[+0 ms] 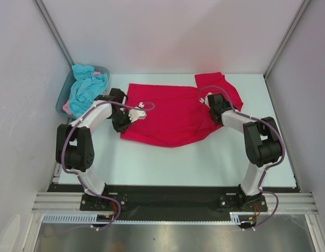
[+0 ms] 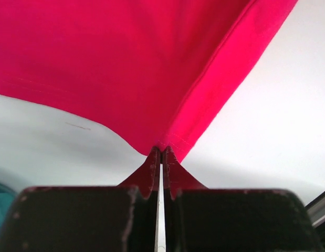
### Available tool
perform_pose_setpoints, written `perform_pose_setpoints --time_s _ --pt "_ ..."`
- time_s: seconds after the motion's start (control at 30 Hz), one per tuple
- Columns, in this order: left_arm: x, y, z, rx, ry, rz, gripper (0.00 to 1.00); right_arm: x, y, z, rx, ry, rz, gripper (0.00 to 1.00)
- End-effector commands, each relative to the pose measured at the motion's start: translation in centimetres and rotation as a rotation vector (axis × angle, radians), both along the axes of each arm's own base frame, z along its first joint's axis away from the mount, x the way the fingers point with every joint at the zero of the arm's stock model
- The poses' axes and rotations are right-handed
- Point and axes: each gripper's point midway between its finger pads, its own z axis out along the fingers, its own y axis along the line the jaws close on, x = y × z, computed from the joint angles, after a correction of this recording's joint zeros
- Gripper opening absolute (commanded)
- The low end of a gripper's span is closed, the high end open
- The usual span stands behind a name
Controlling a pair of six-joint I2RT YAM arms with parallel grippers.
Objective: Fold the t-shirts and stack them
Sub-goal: Fold the tshirt
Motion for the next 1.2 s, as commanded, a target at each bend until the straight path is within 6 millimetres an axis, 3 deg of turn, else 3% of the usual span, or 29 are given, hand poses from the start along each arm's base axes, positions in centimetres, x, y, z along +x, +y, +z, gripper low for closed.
perform_pose_setpoints --time_s 0.0,0.83,0.87,0.9,0.97,1.0,1.03,1.17 --pt "-0.1 -0.8 2.2 -0.035 -0.023 -0.011 0.0 0.5 0.1 0.7 -0.01 -0.04 -0.008 0.61" --pt "-1.3 -0.7 0.7 -0.01 0.071 -0.031 0.01 0.8 -0.1 1.3 -0.018 -0.054 -0.011 0.61" --pt "-1.2 -0.8 0.7 -0.011 0.073 -0.019 0.03 0.7 -0.1 1.2 -0.019 -0.055 -0.011 0.62" --pt "-1.1 -0.7 0.3 -0.004 0.081 -0.012 0.14 0.7 -0.1 1.2 -0.018 -0.055 -0.012 0.62" --pt "-1.2 -0.7 0.1 -0.003 0.086 -0.012 0.18 0.8 -0.1 1.2 -0.014 -0.057 -0.012 0.61" --pt "-1.2 -0.8 0.1 -0.011 0.087 -0.012 0.14 0.8 -0.1 1.3 -0.016 -0.057 -0.012 0.61" --pt "-1.3 -0.9 0.1 -0.015 0.086 -0.017 0.0 0.7 -0.1 1.2 -0.015 -0.056 -0.012 0.61" --pt "-1.4 -1.0 0.2 -0.021 0.074 -0.025 0.0 0.7 -0.1 1.3 -0.013 -0.058 -0.013 0.61"
